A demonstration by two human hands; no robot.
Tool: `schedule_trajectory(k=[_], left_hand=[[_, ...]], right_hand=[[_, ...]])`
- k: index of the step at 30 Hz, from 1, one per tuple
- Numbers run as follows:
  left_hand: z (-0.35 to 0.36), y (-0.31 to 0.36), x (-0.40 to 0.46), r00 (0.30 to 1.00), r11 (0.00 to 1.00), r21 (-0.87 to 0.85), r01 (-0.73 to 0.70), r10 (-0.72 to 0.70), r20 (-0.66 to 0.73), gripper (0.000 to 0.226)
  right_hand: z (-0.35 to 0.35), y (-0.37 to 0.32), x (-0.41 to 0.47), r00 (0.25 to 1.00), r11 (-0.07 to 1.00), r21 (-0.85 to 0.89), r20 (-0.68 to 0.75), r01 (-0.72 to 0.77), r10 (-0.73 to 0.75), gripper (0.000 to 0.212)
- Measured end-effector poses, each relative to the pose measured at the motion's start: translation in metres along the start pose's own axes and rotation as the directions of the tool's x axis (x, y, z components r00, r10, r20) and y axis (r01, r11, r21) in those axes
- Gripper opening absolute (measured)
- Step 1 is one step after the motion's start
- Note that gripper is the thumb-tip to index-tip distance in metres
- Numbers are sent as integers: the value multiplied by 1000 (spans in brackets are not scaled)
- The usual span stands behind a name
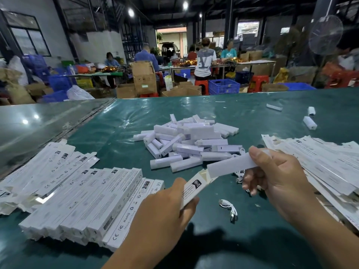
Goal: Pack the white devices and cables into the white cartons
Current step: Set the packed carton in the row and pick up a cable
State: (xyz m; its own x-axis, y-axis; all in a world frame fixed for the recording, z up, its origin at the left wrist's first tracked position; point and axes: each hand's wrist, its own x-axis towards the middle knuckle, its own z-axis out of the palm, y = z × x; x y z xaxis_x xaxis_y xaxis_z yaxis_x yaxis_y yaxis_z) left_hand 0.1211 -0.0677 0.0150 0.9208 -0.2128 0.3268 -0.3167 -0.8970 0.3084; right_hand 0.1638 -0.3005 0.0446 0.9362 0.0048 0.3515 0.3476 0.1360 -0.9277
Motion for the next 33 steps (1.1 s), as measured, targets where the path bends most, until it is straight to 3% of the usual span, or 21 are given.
schedule_trajectory(k=[7,10,13,18,21,27,29,30,33], left_hand=[[6,2,-3,999,999,41,-34,35,-21,29],[12,6,-6,998,999,20,-50,51,-40,33],[13,9,-7,995,992,-95,-85,80,-58,34],[13,10,-6,994,924,-372,-86,57,-88,28],[14,10,-4,988,899,-423,-114,61,-139,24],[18,9,-2,981,850,-508,-140,49,-188,25],[18,8,-2,980,801,-586,-119,1,-198,34],[17,8,-2,980,765,-635,-107,-25,-196,37],[18,8,-3,985,661,-748,-63,-78,-152,38]], right_hand=[[-2,0,-2,999,982,-185,8,-38,40,57],[-1,1,-3,998,977,-208,16,-48,53,51],[6,3,-7,997,983,-181,81,3,11,33],[17,3,-16,965,970,-155,215,189,-154,41],[17,3,-18,950,917,-293,235,272,-207,39],[15,6,-18,965,931,-282,188,231,-183,35],[6,4,-11,974,864,-454,164,217,-159,21],[0,4,-6,973,774,-596,200,211,-112,15],[-12,8,0,922,468,-869,300,158,245,22]])
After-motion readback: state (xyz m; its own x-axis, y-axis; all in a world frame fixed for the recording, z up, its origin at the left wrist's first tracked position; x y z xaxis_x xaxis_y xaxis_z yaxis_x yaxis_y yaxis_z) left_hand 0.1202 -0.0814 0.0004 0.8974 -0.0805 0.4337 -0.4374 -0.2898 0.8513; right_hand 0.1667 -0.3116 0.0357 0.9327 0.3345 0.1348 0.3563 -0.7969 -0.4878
